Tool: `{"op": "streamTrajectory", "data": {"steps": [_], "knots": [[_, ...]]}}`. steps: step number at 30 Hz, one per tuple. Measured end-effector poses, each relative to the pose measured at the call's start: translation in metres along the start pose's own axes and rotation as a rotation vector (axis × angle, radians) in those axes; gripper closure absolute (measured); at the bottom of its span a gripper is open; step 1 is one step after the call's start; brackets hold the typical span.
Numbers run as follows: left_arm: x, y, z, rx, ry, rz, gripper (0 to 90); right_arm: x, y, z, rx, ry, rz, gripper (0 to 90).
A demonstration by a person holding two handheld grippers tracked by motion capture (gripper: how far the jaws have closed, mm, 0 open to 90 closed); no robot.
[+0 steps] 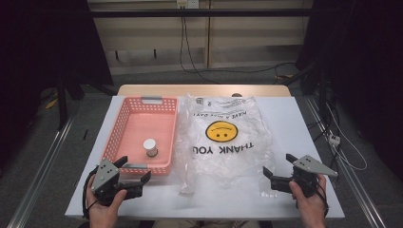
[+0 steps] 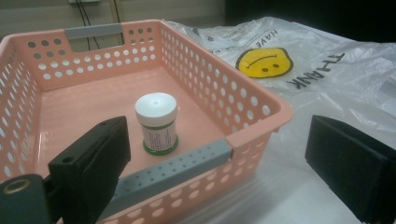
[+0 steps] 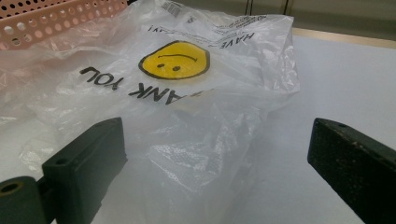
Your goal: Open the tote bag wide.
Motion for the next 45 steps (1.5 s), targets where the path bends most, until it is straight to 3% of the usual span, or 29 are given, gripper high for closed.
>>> {"op": "streamTrajectory", "data": {"steps": [9,12,16,19,22,24,25,27,32,40,45], "knots": [[-0.001,-0.002,0.0,-0.016,-0.006,-0.006,6.5,0.001,0.001,0.001,0.01,-0.008,-0.009,6.0],[0.0,0.001,0.001,-0.002,-0.019,0.002,6.4,0.001,0.001,0.001,0.008,-0.008,-0.007,6.0],[-0.001,0.0,0.001,0.007,-0.017,0.003,6.4,0.001,0.003,-0.001,0.002,-0.012,0.039,9.8],[0.0,-0.001,0.0,0.007,-0.008,0.005,6.4,0.002,0.001,-0.004,0.007,-0.008,0.017,7.6],[0.002,-0.001,0.0,0.007,-0.014,0.008,6.4,0.003,-0.001,-0.007,-0.004,-0.015,0.026,7.7],[0.003,0.0,0.002,0.015,-0.026,0.014,6.4,0.003,-0.001,-0.014,-0.027,-0.01,0.073,7.9],[0.004,0.0,0.002,0.021,-0.029,0.022,6.4,0.003,-0.001,-0.014,-0.027,-0.01,0.073,7.9],[0.004,0.001,0.002,0.023,-0.028,0.025,6.2,0.006,-0.01,-0.025,-0.047,-0.006,0.06,7.4],[0.004,0.002,0.001,0.027,-0.017,0.038,6.0,0.019,-0.029,-0.03,-0.078,-0.042,0.012,7.0],[0.004,0.002,0.002,0.031,-0.024,0.058,4.9,0.029,-0.043,-0.035,-0.089,-0.067,-0.035,7.9],[0.005,0.001,0.003,0.037,-0.026,0.055,4.8,0.032,-0.057,-0.041,-0.087,-0.091,-0.134,11.9]]}}
Point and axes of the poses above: each handheld gripper's, and its own axes: x roughly forward along the jaws, z roughly out of its underside, y roughly to its right, the point moved 7 cm from there along x, roughly forward along the jaws, and after that the axes turned 4 degrees about -y, right-handed, at the moved point
